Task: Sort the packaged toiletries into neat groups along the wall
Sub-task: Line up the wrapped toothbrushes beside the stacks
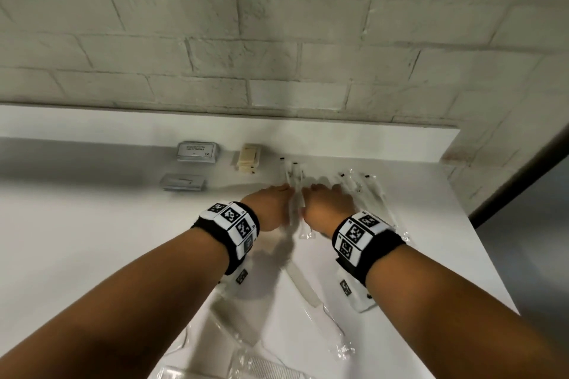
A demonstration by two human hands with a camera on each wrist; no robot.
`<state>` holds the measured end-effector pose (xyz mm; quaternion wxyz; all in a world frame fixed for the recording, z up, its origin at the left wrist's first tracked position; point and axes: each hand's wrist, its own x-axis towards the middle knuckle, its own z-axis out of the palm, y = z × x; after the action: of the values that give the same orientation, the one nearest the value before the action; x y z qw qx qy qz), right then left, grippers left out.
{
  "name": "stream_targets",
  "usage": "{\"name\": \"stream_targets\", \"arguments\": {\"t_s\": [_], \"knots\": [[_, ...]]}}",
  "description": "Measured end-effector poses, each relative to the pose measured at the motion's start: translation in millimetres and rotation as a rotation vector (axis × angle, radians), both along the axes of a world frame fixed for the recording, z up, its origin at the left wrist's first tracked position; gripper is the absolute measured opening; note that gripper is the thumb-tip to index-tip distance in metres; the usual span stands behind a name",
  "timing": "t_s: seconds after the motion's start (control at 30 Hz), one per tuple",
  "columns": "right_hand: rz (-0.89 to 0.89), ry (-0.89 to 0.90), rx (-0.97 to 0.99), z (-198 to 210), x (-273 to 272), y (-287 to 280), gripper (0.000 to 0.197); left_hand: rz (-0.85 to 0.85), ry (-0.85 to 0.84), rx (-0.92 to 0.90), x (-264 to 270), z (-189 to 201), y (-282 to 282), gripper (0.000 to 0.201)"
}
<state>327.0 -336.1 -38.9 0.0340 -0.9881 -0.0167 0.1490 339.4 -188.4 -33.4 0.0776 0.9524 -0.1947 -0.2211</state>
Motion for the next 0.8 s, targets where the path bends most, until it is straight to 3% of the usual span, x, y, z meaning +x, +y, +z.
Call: {"name": "stream_targets", "arguments": {"t_s": [0.23,0.3,0.4,0.47,0.8], "knots": [[-0.035,0.110,0.206,14.5,18.6,-8.5,0.058,0.022,-0.154,-0.094,13.1,11.8,-9.4,0.039],[0.034,0.158,0.274,21.0,11.7,-13.0,0.062,0.035,-0.129,-0.141,13.9,8.7,-8.2,0.053],[0.195,0.213,0.164,25.5,-3.8,-17.3,0.071,0.011,-0.055,-0.115,18.5,-3.8,-5.1,0.082],[0.219,0.200,0.125,23.8,-9.4,-16.7,0.075,0.011,-0.015,-0.081,20.3,-9.8,-2.2,0.091],[0.104,0.192,0.155,5.1,6.7,6.5,0.085,0.016,-0.003,-0.048,31.9,-11.5,8.3,0.076]]}}
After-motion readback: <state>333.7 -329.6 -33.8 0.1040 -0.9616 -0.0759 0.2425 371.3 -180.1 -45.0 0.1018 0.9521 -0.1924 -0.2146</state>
